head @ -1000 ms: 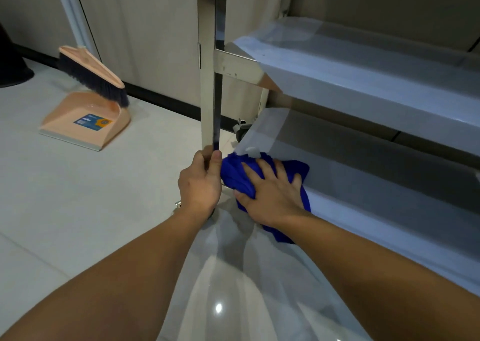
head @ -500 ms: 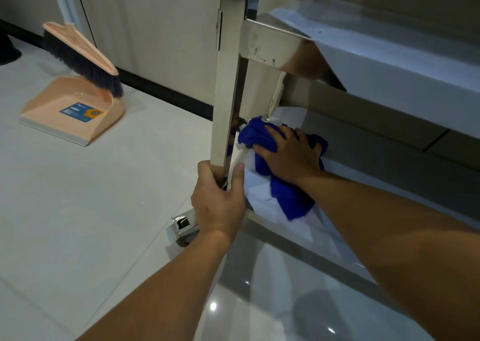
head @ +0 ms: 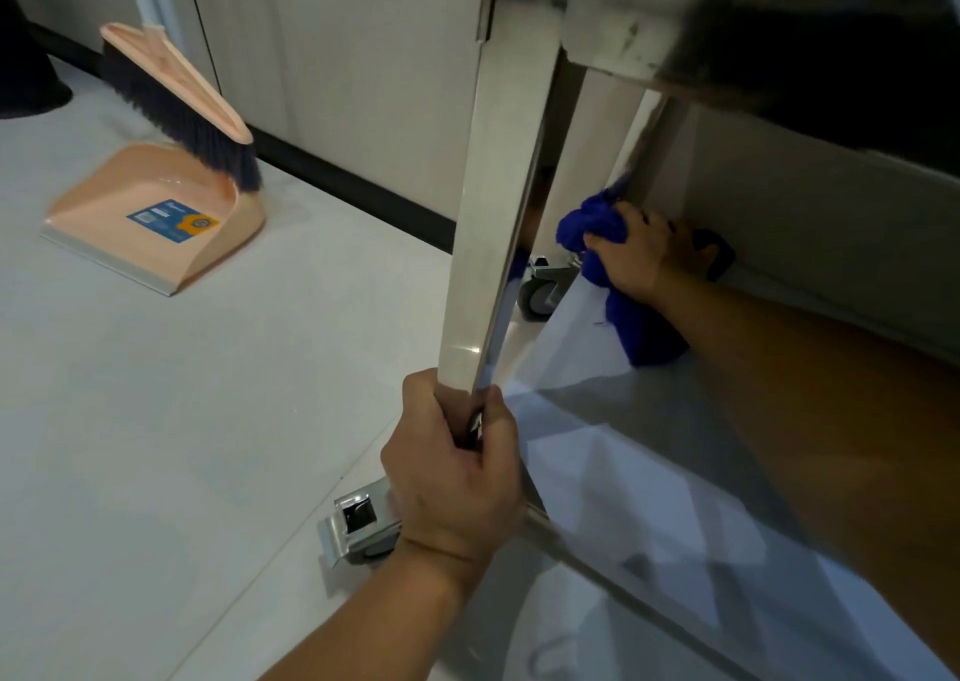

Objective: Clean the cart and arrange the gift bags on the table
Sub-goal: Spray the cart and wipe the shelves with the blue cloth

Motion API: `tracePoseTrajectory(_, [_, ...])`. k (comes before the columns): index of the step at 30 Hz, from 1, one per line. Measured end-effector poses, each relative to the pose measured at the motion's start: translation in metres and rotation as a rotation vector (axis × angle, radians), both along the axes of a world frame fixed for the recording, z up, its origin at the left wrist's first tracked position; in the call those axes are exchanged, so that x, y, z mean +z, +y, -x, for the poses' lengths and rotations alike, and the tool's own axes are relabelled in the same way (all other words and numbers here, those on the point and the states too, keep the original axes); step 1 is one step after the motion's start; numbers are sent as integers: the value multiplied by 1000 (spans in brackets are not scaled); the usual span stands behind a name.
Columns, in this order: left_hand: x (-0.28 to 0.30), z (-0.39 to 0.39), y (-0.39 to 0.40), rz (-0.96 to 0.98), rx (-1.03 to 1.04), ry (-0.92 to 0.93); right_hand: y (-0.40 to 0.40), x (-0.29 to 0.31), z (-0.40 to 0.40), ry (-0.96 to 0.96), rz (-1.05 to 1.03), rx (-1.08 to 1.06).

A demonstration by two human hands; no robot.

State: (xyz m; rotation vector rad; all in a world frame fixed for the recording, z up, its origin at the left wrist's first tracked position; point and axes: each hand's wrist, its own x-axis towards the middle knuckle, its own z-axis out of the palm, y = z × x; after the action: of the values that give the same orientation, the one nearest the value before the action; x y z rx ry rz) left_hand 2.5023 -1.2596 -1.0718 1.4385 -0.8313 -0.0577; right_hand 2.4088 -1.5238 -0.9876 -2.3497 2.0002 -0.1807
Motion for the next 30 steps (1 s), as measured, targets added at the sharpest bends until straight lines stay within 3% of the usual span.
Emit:
tracePoseTrajectory(16, [8,-1,5,-26,-39,48,83,6,7,-15,-49,129])
tracePoseTrajectory(20, [15,1,9,-126,-42,76,129,-3,17,-41,7,253])
tracePoseTrajectory(26, [40,-1,27,-338,-161,47,203,0,31,83,-101,299])
tracePoseTrajectory(30, [52,-2,36,-450,-203,42,254,7,54,6,-78,374])
